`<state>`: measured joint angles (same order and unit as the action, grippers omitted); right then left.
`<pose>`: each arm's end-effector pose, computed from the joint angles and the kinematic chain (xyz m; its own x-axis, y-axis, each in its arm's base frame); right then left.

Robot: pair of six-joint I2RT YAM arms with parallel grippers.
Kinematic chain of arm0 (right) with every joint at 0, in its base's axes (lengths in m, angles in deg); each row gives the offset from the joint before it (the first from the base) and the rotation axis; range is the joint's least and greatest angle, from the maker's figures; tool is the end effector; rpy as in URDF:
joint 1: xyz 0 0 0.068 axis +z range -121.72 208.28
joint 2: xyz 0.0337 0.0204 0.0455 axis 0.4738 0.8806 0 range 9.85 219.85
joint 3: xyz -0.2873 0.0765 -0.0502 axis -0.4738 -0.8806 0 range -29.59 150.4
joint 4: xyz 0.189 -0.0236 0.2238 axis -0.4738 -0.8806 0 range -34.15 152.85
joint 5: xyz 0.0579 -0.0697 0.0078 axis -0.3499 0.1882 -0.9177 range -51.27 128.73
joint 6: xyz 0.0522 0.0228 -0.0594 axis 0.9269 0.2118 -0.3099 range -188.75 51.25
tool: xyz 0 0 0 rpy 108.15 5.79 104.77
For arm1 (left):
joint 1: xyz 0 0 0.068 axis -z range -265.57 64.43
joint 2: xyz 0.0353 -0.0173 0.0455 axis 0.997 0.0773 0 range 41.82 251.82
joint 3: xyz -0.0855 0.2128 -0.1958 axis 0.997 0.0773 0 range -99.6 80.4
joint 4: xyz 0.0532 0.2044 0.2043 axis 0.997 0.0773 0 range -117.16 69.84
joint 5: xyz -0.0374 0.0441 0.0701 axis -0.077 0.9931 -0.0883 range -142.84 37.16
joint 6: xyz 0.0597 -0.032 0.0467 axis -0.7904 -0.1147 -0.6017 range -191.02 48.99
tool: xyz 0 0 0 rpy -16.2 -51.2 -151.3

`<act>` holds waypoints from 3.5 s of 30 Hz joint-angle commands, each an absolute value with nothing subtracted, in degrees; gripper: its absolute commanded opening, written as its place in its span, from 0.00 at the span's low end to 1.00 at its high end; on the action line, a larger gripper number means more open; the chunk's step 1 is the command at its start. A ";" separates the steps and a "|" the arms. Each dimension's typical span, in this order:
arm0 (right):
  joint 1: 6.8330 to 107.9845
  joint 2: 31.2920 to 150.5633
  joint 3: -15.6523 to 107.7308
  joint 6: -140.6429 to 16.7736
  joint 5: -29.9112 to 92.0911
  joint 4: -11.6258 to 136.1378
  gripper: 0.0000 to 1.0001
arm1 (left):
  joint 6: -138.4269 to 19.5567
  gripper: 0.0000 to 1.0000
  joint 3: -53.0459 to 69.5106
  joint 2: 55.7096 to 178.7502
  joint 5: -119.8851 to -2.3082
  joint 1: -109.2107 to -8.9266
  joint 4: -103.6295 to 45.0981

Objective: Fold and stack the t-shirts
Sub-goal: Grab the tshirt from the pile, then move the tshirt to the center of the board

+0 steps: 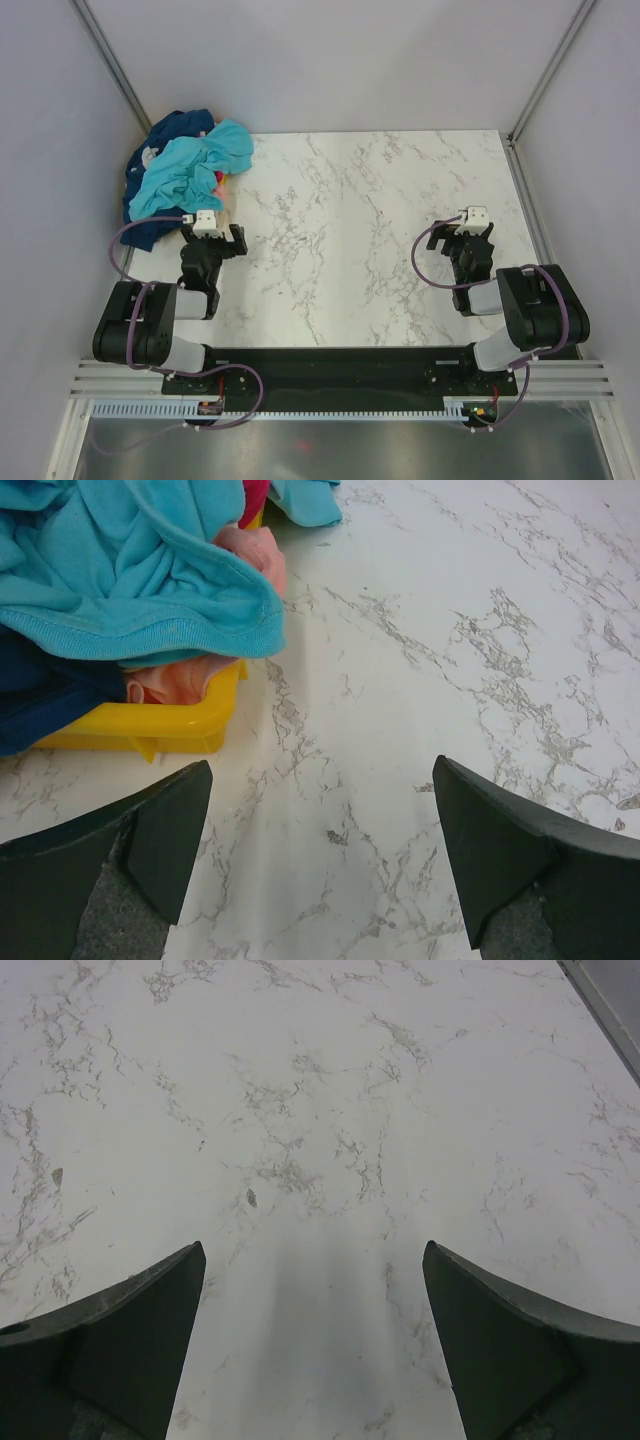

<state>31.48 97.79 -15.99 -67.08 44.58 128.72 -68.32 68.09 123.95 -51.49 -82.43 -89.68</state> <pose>0.2863 0.0087 0.1327 -0.1457 0.0209 -0.9891 0.0494 0.9987 0.0138 0.2765 -0.0135 0.1444 -0.1282 -0.0400 -0.9909 0.0254 0.9987 -0.0436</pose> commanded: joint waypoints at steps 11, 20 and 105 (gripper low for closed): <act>31.53 97.91 -15.36 -67.25 43.83 130.53 0.98 | -70.93 1.00 67.83 124.00 -51.43 -82.32 -92.46; 31.53 97.82 -15.27 -67.26 43.65 130.53 0.98 | -70.84 1.00 67.92 124.09 -51.43 -82.32 -92.46; 32.76 97.74 -15.44 -67.96 45.41 130.62 0.98 | -67.40 0.02 -48.43 133.05 -22.43 -54.21 -1.76</act>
